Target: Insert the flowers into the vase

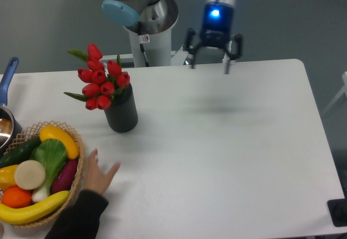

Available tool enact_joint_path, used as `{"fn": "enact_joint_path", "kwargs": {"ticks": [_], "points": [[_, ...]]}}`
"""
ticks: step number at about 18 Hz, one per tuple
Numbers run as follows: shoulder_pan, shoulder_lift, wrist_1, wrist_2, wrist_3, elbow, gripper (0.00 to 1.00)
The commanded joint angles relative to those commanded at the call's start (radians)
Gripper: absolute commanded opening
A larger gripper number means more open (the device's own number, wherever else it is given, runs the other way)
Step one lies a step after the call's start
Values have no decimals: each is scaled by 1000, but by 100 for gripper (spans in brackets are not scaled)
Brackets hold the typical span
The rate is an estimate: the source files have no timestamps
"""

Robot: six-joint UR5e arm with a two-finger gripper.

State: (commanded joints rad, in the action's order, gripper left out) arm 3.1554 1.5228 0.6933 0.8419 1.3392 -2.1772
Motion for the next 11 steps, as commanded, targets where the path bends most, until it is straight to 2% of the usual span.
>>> {"fn": "enact_joint_path", "kwargs": {"ticks": [4,8,9,11], "points": [[-87,179,0,253,-5,170,100],[-219,321,11,506,-2,351,100],[-245,347,9,549,-5,381,100],[-258,382,8,611,-6,399,100]]}}
